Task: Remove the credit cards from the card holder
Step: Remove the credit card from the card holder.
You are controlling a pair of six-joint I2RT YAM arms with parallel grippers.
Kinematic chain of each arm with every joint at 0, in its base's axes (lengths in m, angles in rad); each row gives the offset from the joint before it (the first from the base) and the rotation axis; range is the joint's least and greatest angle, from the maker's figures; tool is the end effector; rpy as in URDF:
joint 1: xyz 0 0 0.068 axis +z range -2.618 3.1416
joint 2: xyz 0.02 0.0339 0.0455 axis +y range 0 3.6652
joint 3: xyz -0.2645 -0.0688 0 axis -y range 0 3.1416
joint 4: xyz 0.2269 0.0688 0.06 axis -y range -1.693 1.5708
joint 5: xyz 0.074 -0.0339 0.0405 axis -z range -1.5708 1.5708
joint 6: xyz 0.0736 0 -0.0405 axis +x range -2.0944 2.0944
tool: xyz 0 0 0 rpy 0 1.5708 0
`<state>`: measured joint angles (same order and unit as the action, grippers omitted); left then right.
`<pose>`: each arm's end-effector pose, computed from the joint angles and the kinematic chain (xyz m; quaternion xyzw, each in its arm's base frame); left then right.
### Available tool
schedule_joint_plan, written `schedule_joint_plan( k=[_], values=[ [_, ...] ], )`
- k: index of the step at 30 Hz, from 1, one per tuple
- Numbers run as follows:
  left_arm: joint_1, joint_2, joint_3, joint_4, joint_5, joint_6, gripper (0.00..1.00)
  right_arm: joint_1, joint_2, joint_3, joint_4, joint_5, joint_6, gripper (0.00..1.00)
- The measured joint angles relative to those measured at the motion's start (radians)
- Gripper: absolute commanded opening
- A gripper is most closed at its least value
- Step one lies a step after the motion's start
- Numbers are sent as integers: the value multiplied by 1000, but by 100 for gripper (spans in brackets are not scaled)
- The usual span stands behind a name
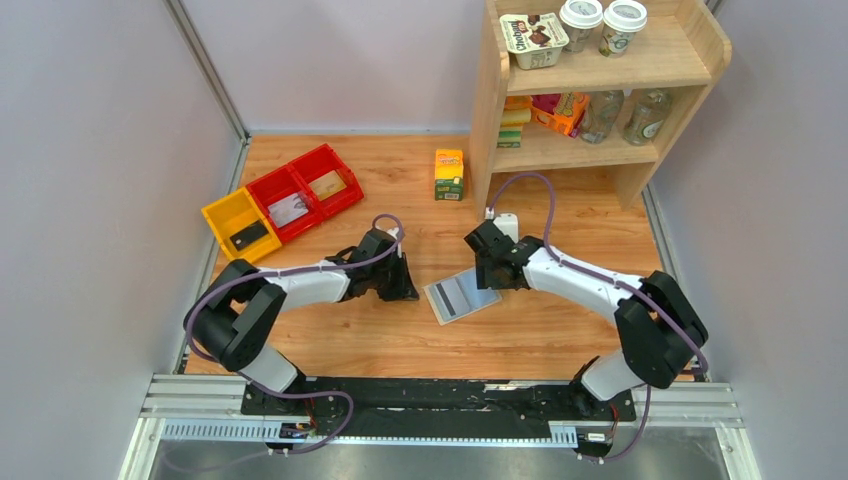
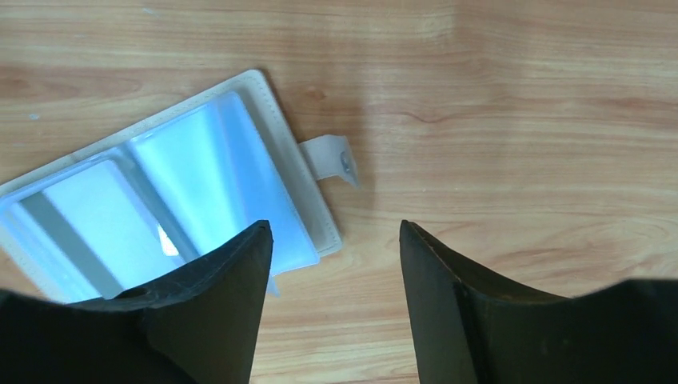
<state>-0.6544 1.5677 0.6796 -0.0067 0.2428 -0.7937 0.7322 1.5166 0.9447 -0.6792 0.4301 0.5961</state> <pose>0.2272 -0.1966 0.1263 -0.0251 0.9370 -0.3036 0.1709 0.2237 0.1598 0.1715 -0.0317 0.9646 -0.0700 0.2523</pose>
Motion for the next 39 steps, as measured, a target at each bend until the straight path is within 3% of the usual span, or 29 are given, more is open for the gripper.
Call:
schedule_joint_plan(
  k=[6,10,21,29,39],
  values=[
    [-1,-85,0,-35,-18,12,32,12,-109,-50,125,-157,-77,59],
    [-2,-139,4,-35,-26,11,37,14,-126,-53,210,-265,-110,57],
    [-5,-147,20,-36,-30,10,38,13,-103,-61,251,-355,-156,55],
    [-7,-147,21,-36,-24,6,39,15,50,-61,269,-438,-141,51],
    [-7,-177,7,-45,-38,3,39,120,130,-2,280,-451,-111,47]
  ],
)
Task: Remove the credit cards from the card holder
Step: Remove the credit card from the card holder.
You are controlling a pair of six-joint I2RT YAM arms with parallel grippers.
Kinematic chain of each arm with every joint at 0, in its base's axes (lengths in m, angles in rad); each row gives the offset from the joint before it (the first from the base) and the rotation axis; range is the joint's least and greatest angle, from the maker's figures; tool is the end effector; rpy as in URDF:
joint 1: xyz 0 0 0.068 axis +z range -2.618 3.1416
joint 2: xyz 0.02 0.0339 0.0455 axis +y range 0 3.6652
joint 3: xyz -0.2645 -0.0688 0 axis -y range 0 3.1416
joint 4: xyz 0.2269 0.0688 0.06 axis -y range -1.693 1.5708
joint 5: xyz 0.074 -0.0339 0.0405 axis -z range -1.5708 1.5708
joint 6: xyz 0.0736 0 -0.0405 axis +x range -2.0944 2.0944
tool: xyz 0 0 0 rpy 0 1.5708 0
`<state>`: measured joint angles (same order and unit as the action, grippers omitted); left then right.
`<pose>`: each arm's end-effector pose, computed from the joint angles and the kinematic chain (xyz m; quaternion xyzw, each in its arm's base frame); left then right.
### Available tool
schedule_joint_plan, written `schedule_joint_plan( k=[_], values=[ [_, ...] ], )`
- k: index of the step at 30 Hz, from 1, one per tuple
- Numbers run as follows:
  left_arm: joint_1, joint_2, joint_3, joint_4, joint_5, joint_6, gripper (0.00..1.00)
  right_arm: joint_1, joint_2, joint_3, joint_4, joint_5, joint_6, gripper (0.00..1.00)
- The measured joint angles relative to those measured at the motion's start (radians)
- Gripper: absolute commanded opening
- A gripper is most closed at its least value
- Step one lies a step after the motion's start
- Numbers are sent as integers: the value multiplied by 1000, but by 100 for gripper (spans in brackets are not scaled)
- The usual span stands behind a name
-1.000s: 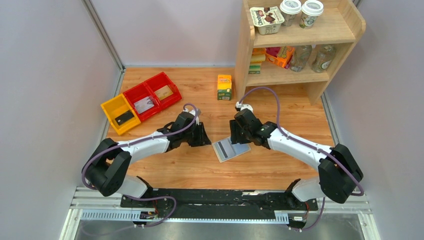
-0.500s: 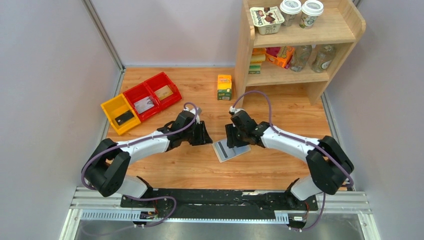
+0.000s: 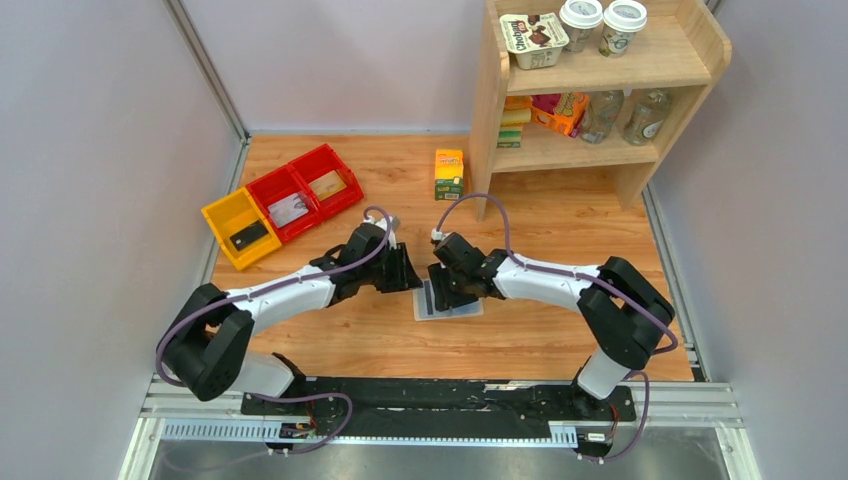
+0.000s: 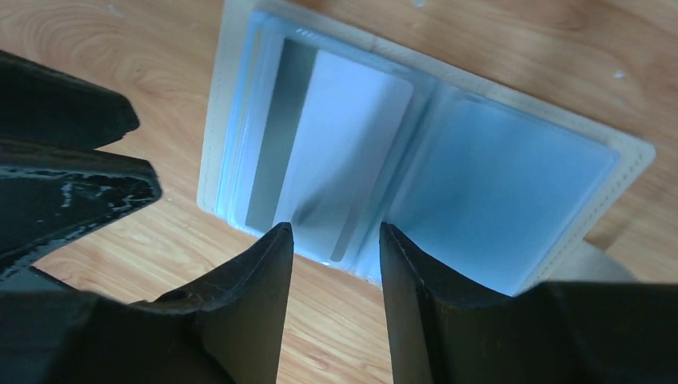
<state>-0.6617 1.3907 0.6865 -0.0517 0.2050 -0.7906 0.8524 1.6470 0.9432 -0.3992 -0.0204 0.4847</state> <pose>0.2201 -0.1904 0.1724 -0.0184 0.9140 -0.3320 0.2324 0.2085 0.2408 0.1444 -0.1802 0.9559 0.1514 0.1757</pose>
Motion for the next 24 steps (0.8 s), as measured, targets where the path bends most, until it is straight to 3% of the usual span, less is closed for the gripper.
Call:
schedule_joint_plan(
  k=[6,12,17,24],
  values=[
    [0,-32,-23,-16,-12,0,38,36,10,14,4,30,28,48],
    [0,-10,-19,-18,-10,0,38,-2,-50,-4,23,56,54,46],
    [0,68,15,-19,6,4,35,-78,-126,-72,118,-43,85,43],
    [-1,118,33,-15,34,5,31,-150,-107,-140,248,-197,141,40]
  ],
)
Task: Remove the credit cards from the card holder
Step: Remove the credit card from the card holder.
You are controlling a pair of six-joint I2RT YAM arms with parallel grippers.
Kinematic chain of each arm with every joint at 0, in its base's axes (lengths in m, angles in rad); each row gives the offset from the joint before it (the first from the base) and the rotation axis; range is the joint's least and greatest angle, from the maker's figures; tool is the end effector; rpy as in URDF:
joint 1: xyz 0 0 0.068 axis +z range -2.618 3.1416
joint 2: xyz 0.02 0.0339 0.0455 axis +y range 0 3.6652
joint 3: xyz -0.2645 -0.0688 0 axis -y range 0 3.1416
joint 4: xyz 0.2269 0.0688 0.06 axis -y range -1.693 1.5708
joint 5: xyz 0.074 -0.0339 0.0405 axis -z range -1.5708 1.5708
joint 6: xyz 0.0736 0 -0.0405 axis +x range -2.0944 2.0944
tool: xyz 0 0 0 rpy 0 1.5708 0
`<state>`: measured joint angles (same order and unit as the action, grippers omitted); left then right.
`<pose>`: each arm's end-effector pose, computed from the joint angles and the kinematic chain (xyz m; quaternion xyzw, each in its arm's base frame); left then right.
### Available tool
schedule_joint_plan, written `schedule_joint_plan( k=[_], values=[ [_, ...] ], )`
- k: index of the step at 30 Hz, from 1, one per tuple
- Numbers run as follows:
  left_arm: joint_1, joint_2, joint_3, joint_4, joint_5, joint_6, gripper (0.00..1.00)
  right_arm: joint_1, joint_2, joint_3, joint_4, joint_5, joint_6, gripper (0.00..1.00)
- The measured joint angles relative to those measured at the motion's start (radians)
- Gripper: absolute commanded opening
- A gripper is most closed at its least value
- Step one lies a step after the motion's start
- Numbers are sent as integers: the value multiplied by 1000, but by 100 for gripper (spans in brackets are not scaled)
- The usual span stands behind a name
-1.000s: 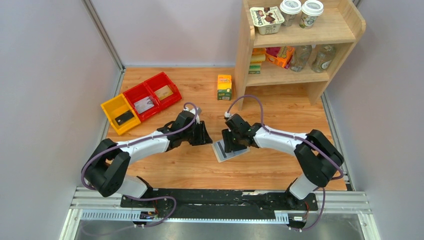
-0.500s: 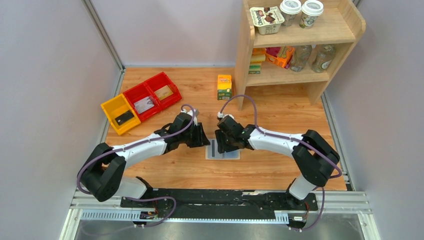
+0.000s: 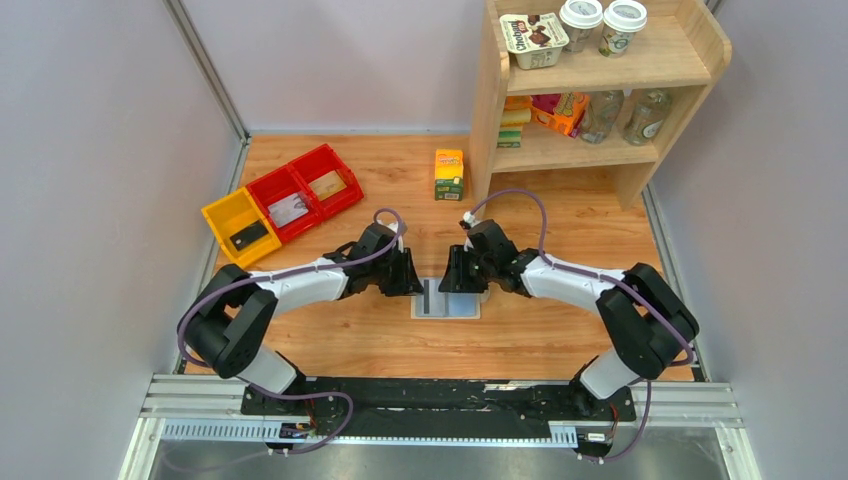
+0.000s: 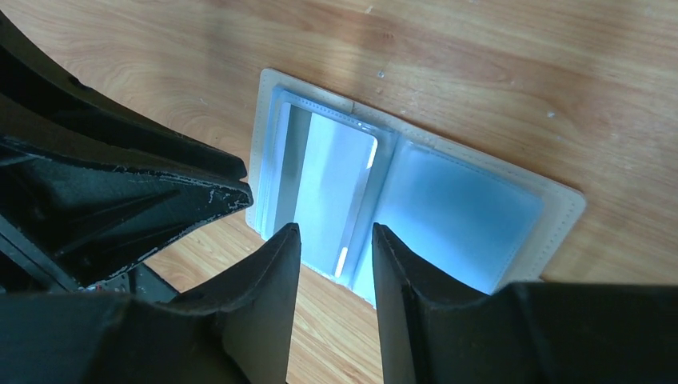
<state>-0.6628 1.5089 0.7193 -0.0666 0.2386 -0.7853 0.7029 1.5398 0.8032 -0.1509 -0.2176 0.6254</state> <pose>0.2269 -0.1992 0.1487 -0.0154 0.9310 -0.3136 0.1863 0.2280 0.2140 0.1568 -0.0726 0.9345 0.2859 0.1992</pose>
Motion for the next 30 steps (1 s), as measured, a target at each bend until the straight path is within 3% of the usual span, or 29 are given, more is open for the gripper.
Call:
schedule_joint_plan(
  k=[12,22,30],
  values=[
    [-16,38,0,9,19,-2,25,-19,100,-19,90,-92,41,39],
    [-19,76,0,34,40,-6,12,-35,112,-24,136,-122,45,38],
    [-19,82,0,31,38,-6,5,-90,112,-118,299,-215,97,24]
  ],
)
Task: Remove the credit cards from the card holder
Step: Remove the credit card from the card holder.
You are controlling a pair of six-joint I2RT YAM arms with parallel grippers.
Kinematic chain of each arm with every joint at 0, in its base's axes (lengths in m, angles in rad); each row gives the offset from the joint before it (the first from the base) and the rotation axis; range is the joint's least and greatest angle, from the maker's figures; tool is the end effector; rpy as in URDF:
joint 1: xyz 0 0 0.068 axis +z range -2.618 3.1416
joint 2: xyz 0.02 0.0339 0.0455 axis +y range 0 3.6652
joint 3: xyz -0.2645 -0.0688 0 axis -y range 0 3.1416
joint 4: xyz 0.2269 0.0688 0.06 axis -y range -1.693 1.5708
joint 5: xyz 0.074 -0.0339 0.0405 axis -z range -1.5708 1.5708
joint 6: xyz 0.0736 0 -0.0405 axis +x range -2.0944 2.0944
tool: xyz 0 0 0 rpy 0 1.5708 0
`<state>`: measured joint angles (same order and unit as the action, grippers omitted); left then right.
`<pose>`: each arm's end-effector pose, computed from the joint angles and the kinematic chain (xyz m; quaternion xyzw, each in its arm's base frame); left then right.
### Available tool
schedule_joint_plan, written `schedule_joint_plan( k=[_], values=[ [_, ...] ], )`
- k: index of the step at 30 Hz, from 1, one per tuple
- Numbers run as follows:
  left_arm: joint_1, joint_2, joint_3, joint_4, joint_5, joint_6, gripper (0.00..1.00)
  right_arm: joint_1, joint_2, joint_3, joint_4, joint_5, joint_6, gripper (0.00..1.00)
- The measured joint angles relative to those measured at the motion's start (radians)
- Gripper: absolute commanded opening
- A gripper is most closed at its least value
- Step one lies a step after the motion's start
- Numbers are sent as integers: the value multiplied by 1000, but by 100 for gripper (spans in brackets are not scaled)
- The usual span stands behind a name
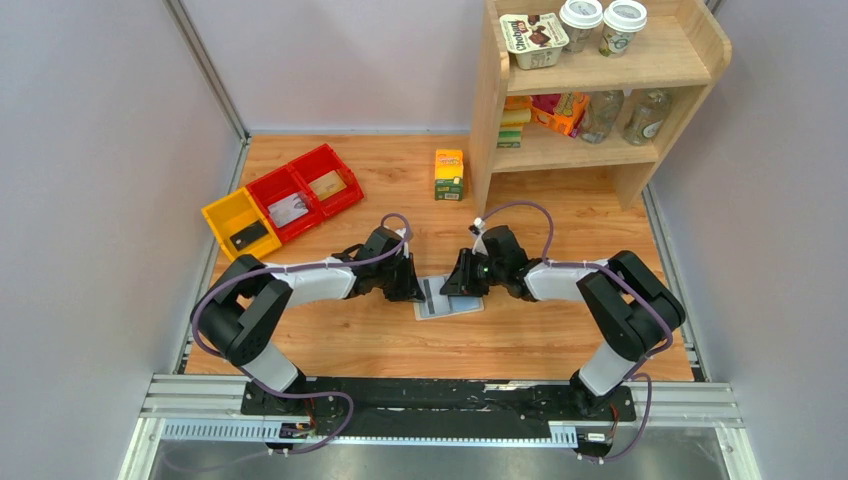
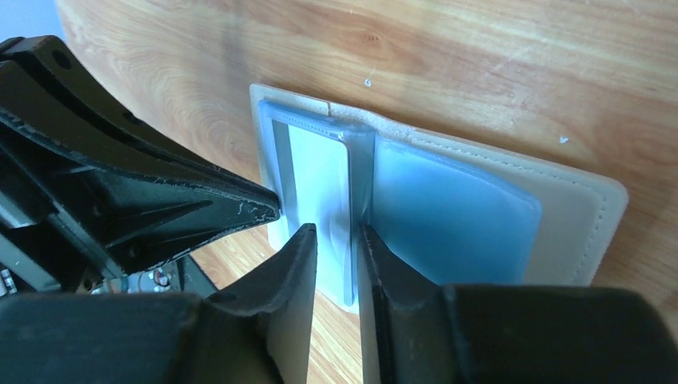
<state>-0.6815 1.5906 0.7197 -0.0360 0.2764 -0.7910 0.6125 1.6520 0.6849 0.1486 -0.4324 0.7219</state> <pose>0.2254 -0.2087 0.1290 -0.0064 0.9374 -0.3133 0.1517 0.2407 0.2068 0.1216 -0.0290 0.9114 0.3788 0.1584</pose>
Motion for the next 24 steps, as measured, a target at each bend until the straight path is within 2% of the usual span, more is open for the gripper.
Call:
schedule_joint_plan(
  k=[7,11,12,19,22,24],
  values=[
    [0,9,12,-17,2,1,3,-29,0,-52,123,-79,34,17],
    [1,10,19,-34,-2,4,1,-36,0,-67,179,-102,42,1],
    [1,10,22,-40,-2,5,0,-38,0,-71,193,-108,43,0],
    [2,11,37,-72,-5,13,0,-41,0,-92,275,-148,52,5],
    [2,12,43,-84,-7,16,0,-42,13,-91,306,-164,53,0],
    [2,13,43,-88,-8,18,0,-47,31,-91,321,-170,54,0]
  ],
)
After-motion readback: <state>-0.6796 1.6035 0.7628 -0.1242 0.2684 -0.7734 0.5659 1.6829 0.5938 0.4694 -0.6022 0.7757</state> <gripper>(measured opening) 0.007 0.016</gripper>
